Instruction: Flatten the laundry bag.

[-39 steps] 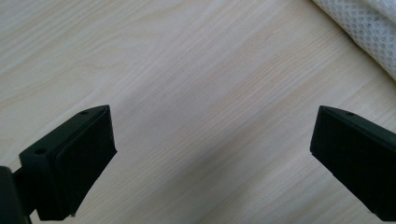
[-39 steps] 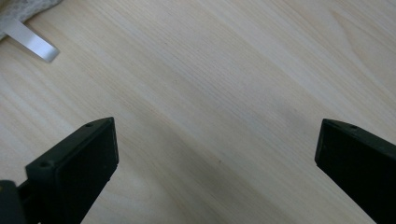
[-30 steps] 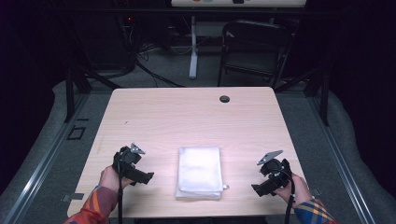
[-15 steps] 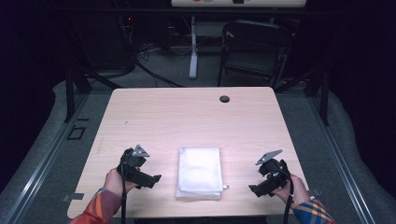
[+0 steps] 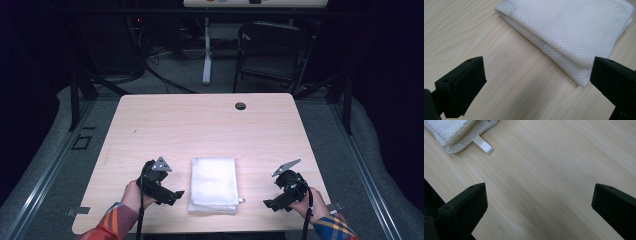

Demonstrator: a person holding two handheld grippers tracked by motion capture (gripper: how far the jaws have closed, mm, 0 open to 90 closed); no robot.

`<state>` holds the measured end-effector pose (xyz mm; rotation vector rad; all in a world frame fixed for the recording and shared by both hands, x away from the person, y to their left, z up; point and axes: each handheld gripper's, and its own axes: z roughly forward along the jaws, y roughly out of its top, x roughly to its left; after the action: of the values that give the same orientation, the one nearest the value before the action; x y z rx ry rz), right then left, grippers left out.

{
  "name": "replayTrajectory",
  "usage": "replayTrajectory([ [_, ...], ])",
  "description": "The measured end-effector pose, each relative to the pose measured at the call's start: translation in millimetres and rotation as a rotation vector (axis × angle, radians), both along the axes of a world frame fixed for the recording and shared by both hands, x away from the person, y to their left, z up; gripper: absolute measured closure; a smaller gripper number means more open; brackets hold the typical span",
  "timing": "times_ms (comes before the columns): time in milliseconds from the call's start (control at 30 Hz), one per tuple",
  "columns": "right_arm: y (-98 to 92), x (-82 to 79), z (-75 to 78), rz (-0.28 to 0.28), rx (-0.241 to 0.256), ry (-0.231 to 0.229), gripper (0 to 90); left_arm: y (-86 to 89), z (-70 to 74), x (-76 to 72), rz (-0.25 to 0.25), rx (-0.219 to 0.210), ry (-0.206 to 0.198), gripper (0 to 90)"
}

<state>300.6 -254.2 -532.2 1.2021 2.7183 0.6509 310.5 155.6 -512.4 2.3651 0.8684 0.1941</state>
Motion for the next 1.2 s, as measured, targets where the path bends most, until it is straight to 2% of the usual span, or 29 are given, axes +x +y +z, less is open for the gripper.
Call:
replayTrajectory([
  [67,1.3,-0.4,-0.8,-0.008,0.011,0.002,0.0,-3.5,-0.8,-0.4,-0.015,-0.003,0.003,0.1],
  [267,2.1,-0.1,-0.1,-0.010,-0.004,0.007,0.0,-14.5,-3.0,-2.3,-0.042,0.006,0.015,0.0],
  [300,2.3,0.5,0.5,-0.003,-0.022,0.004,0.1,-16.5,-3.1,-2.9,-0.050,0.009,0.016,0.0],
  [567,4.1,0.4,-1.7,0.000,-0.029,0.003,1.3,-35.9,-6.5,-5.8,-0.104,0.025,0.013,0.0],
  [600,4.8,-0.6,-3.7,-0.019,-0.005,-0.003,1.3,-38.3,-6.8,-5.7,-0.121,0.024,0.022,0.0],
  [667,4.1,0.0,-2.2,-0.001,-0.026,-0.001,1.5,-44.1,-8.1,-6.3,-0.134,0.035,0.017,0.1],
  [800,4.3,-0.6,-3.1,-0.002,-0.018,0.004,1.8,-55.1,-11.7,-8.1,-0.170,0.039,0.024,0.1],
  [933,7.4,-2.3,-1.9,0.005,-0.028,0.004,3.1,-65.2,-12.4,-11.1,-0.226,0.055,0.005,0.7],
  [967,8.2,-2.9,-2.2,0.004,-0.017,0.003,3.2,-67.5,-12.8,-11.9,-0.233,0.061,0.005,1.1],
  [1000,8.2,-2.8,-1.6,0.012,-0.034,0.002,3.3,-69.6,-13.7,-12.1,-0.238,0.067,0.004,1.6],
  [1067,8.8,-3.2,-1.8,0.014,-0.024,0.006,3.7,-73.1,-16.1,-12.1,-0.253,0.074,0.014,3.4],
  [1167,8.5,-2.9,-1.5,0.011,-0.037,0.009,4.1,-77.6,-21.5,-10.6,-0.286,0.120,0.026,14.9],
  [1200,8.6,-2.9,-1.7,0.006,-0.042,0.007,4.2,-79.3,-23.9,-10.5,-0.290,0.140,0.030,15.9],
])
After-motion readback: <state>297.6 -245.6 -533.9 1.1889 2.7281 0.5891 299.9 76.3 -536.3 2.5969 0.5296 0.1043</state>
